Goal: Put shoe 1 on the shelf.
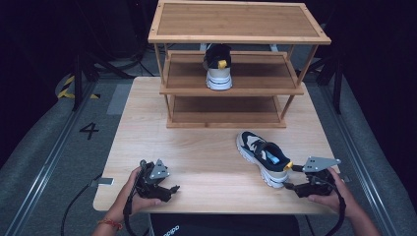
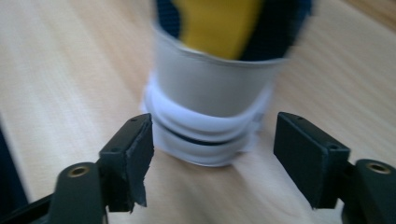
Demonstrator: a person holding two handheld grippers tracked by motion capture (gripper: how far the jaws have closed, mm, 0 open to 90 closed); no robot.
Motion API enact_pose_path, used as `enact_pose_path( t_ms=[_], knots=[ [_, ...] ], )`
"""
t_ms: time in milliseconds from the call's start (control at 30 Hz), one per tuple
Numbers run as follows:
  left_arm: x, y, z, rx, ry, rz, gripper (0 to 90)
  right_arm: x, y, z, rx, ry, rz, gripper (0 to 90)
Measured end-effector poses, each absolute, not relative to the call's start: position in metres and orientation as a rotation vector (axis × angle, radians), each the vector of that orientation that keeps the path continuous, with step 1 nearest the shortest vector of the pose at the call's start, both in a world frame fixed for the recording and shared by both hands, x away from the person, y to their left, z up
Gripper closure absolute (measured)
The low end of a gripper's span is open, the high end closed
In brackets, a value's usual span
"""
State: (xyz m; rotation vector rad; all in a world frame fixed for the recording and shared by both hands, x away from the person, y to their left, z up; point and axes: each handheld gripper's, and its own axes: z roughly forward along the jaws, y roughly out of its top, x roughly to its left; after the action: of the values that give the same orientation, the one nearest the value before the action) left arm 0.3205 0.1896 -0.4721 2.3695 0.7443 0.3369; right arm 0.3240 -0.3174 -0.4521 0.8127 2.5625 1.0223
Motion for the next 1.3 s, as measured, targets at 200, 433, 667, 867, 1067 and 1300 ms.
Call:
enact_pose_path(
  t_ms=[200,433,667,867,1067,1300],
  knots=[
    [0.321,0.196,-0.478,2.323,0.792,0.290,17.7,0.314,-0.295,-0.451,0.713,2.598,1.016,35.7],
    [0.320,0.198,-0.481,2.286,0.804,0.295,15.8,0.311,-0.275,-0.451,0.668,2.617,1.041,36.7],
    [0.319,0.198,-0.483,2.268,0.809,0.291,15.2,0.306,-0.255,-0.445,0.552,2.662,1.058,39.8],
    [0.319,0.198,-0.483,2.268,0.809,0.291,15.2,0.304,-0.264,-0.417,0.555,2.641,1.106,41.0],
    [0.319,0.198,-0.483,2.268,0.809,0.291,15.1,0.311,-0.259,-0.391,0.511,2.619,1.064,40.4],
    [0.320,0.198,-0.483,2.272,0.800,0.294,15.0,0.332,-0.232,-0.376,0.433,2.715,0.935,36.1]
  ],
)
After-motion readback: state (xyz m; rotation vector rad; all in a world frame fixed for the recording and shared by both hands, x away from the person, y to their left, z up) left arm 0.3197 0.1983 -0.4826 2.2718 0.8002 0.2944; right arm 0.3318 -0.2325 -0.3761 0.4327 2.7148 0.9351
